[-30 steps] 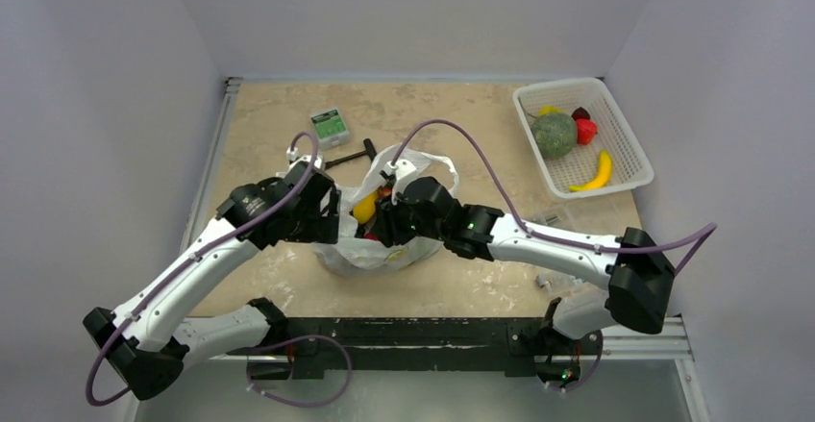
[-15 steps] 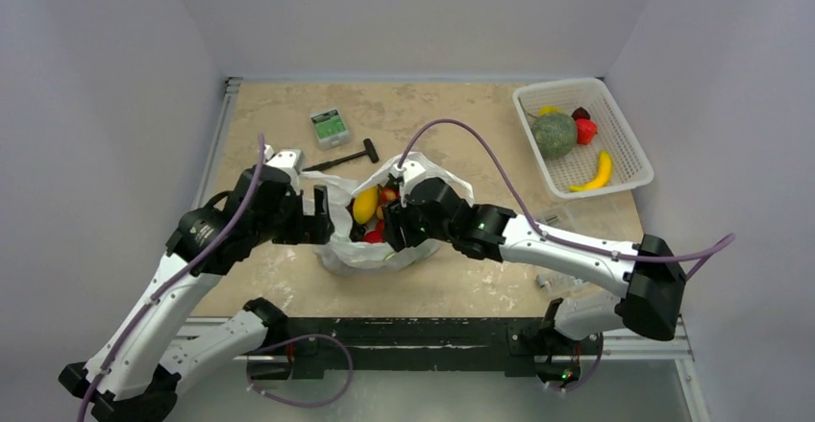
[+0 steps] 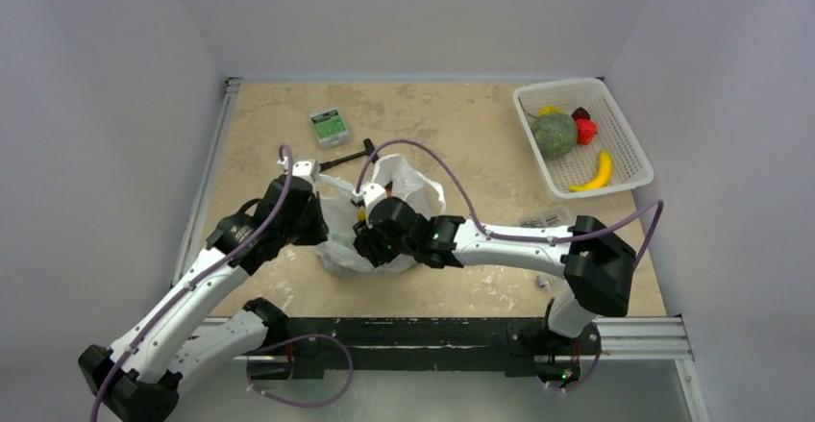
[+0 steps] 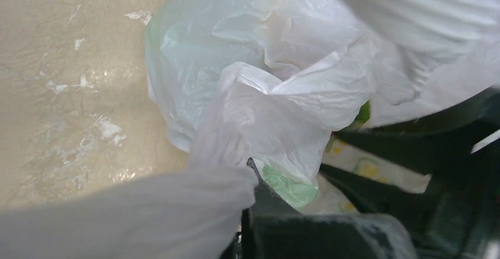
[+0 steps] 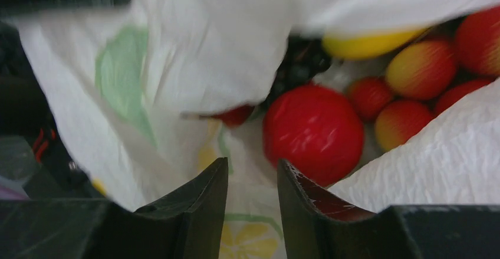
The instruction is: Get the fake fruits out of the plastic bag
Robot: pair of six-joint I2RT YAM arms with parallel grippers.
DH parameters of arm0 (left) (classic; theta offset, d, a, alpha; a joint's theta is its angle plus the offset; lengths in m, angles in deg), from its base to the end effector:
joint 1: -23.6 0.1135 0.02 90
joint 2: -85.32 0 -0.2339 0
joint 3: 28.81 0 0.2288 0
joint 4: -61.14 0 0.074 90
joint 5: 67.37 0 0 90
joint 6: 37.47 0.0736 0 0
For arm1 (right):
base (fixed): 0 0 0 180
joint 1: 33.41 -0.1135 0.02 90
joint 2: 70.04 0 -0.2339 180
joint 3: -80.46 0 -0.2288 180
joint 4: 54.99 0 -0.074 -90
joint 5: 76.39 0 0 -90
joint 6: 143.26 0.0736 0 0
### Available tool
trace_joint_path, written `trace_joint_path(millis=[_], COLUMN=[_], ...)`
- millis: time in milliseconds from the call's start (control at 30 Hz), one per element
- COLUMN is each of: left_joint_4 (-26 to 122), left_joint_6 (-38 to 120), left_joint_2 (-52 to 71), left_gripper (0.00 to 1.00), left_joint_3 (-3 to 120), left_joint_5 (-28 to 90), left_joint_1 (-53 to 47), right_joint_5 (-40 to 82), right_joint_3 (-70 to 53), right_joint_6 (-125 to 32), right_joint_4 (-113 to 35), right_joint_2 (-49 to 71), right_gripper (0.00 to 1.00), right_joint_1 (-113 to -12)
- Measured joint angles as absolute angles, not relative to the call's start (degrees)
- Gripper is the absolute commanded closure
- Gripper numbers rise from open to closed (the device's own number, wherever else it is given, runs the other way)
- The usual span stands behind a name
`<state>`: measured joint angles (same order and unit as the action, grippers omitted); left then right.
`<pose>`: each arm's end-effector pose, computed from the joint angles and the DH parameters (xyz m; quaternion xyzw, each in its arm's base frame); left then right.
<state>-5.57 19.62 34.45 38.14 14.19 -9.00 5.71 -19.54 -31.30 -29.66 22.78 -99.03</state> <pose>0.1620 -0.0908 0.2448 -0.0273 0.9389 -0.1235 0.3200 0.1620 0.3329 0.2056 -0.3057 0.8441 0.2571 0.3577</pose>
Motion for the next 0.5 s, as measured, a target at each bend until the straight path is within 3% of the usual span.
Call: trace_joint_path(millis=[233,500], left_joint_4=[6.45,14.17], left_joint_6=[15.49,14.57], left_joint_2=[49.34,57.14], left_gripper=[1.0,1.0], left_joint_3=[26.25,23.8], left_joint_5=[14.14,14.08], left_joint_1=[-7.2,-4.89], right_joint_5=[5.54,2.98], right_joint_3=[-29.0,-27.47], right_joint_6=[-28.83,-29.55], right_joint_4=[-32.61,-33.22], right_joint_2=[22.56,16.83], right_gripper=[0.68,0.62], right_joint_1=[-106.05,-101.96])
